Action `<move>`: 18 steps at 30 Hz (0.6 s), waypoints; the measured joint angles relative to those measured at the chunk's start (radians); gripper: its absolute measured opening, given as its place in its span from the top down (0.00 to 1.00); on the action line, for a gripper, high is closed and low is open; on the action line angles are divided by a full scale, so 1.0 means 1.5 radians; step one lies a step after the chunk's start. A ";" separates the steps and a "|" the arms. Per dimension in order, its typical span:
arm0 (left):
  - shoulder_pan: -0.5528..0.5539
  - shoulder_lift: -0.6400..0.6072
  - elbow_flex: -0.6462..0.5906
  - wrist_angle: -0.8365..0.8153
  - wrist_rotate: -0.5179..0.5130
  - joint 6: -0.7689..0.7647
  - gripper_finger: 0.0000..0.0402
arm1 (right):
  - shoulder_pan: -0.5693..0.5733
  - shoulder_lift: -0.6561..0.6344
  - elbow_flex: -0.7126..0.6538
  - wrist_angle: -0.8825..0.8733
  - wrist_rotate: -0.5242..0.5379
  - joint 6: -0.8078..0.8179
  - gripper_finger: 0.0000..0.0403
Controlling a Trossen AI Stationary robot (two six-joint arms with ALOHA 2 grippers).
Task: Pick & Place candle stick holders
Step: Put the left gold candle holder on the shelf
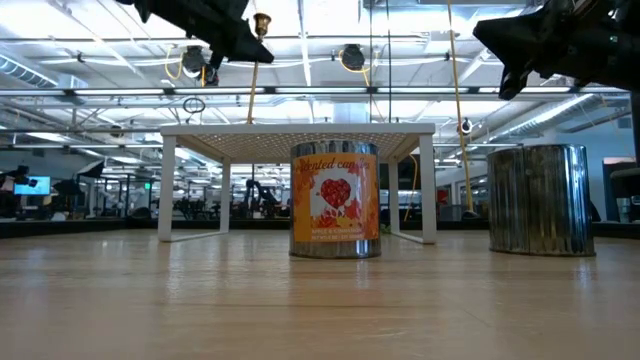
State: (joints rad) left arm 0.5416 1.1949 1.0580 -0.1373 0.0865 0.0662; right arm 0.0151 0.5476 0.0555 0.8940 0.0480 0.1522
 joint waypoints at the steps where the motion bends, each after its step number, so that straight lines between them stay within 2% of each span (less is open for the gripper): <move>1: 0.004 0.003 0.000 -0.002 0.000 0.000 0.97 | 0.000 0.000 0.000 0.000 0.000 -0.003 0.93; 10: 0.005 0.011 0.000 -0.008 -0.003 -0.018 0.97 | 0.000 0.002 0.000 0.000 0.000 -0.004 0.93; 18: 0.005 0.009 0.000 -0.048 -0.004 -0.017 0.87 | 0.000 0.002 0.000 0.000 0.000 -0.004 0.93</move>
State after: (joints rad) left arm 0.5495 1.2084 1.0576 -0.2086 0.0811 0.0408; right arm 0.0151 0.5503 0.0555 0.8936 0.0479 0.1455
